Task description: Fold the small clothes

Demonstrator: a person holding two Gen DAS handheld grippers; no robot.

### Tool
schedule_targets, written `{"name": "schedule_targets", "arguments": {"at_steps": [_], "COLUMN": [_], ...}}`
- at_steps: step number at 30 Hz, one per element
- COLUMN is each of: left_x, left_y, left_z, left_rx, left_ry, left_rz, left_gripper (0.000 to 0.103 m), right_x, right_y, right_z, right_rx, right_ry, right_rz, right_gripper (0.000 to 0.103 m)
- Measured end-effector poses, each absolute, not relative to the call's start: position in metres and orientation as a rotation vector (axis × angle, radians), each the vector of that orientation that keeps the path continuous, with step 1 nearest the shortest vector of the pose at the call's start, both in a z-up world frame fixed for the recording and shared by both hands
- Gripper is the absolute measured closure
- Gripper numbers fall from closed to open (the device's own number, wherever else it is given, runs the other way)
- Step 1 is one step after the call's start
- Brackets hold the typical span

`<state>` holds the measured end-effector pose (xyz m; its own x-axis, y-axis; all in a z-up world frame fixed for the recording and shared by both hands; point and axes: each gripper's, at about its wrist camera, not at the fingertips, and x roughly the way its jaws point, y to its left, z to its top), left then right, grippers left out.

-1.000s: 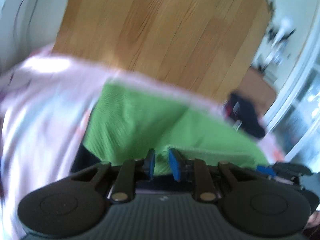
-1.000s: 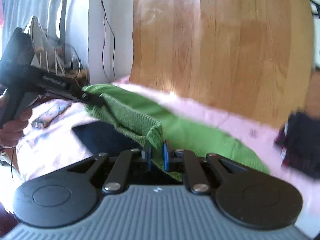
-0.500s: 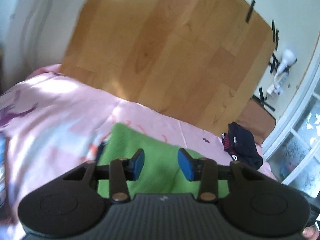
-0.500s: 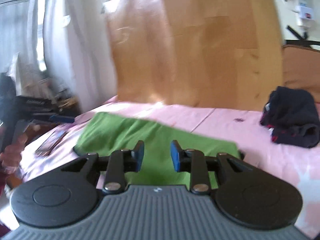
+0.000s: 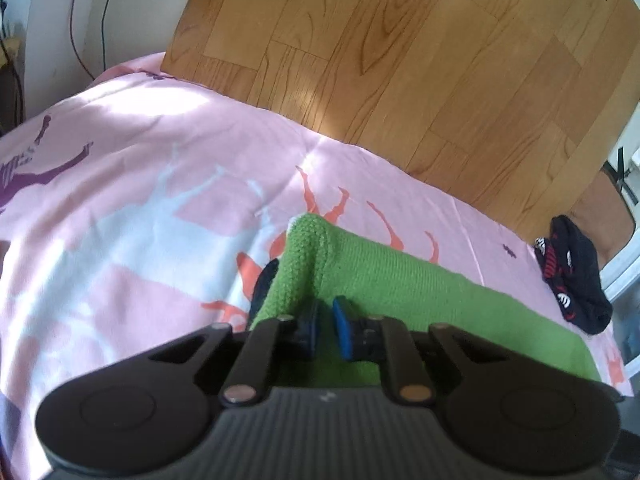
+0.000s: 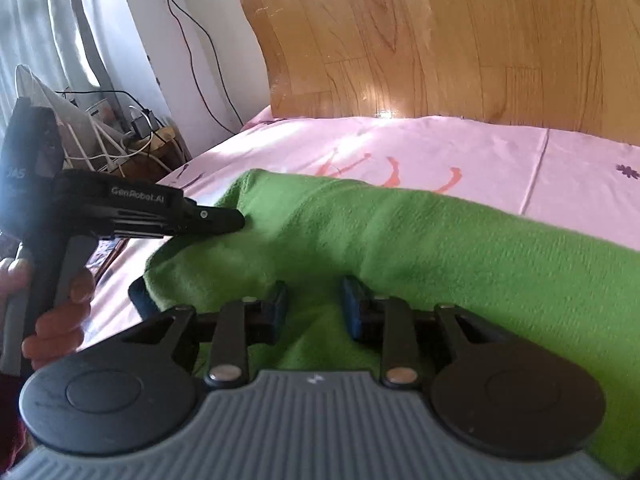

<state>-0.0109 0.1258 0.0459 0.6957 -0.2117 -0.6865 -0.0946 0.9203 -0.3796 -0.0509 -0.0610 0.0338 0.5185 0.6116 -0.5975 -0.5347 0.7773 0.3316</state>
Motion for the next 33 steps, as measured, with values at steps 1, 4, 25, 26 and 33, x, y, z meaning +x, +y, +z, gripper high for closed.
{"name": "schedule_targets", "arguments": {"at_steps": [1, 4, 25, 26, 33], "left_x": [-0.010, -0.015, 0.004, 0.003, -0.002], "left_y": [0.124, 0.120, 0.000, -0.004, -0.014], "left_z": [0.049, 0.069, 0.045, 0.045, 0.046], "left_rx": [-0.409, -0.450, -0.170, -0.151, -0.082], "left_ry": [0.814, 0.775, 0.797, 0.795, 0.784], "left_rz": [-0.062, -0.090, -0.189, -0.176, -0.136], "left_gripper": [0.091, 0.083, 0.075, 0.075, 0.075], "right_x": [-0.053, -0.069, -0.104, -0.105, -0.116], "right_y": [-0.064, -0.089, -0.266, -0.269, -0.284], "right_z": [0.036, 0.044, -0.001, -0.002, -0.006], "right_rx": [0.120, 0.173, 0.778, 0.801, 0.916], "right_ry": [0.762, 0.727, 0.671, 0.671, 0.645], "right_rz": [0.694, 0.721, 0.472, 0.475, 0.487], "right_gripper": [0.070, 0.067, 0.083, 0.083, 0.072]}}
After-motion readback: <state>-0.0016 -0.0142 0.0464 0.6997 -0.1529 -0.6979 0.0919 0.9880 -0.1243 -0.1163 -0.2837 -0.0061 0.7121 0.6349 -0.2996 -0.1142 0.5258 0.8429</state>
